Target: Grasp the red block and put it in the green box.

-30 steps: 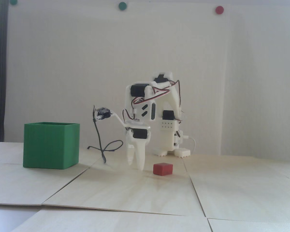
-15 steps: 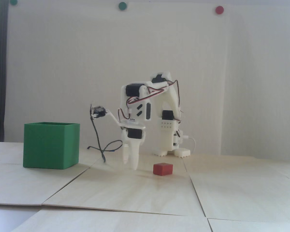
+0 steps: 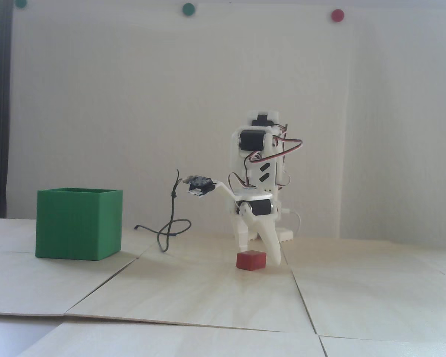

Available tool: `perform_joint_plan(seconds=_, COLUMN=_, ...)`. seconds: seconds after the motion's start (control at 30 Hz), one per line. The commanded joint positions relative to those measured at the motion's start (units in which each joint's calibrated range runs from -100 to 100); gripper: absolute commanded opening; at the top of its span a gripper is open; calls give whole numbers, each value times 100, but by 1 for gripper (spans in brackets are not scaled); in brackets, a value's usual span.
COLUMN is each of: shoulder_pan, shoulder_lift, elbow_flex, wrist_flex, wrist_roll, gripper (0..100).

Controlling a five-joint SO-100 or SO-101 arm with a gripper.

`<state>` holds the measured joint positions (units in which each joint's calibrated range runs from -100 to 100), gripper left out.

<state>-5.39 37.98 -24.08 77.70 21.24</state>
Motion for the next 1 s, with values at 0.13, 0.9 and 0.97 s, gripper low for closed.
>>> perform_joint_plan(seconds=0.13, shoulder_pan=20, shoulder_lift=-486, elbow_flex=-440, wrist_flex=63, wrist_roll=26, gripper=33)
perform_joint_plan(seconds=0.9, shoulder_pan=109, shoulder_lift=-486, elbow_flex=-396, wrist_flex=130, wrist_roll=5, gripper=9)
perform_joint_plan(seconds=0.97, shoulder_pan=165, shoulder_lift=-486, elbow_flex=-396, wrist_flex=130, wrist_roll=5, gripper=9)
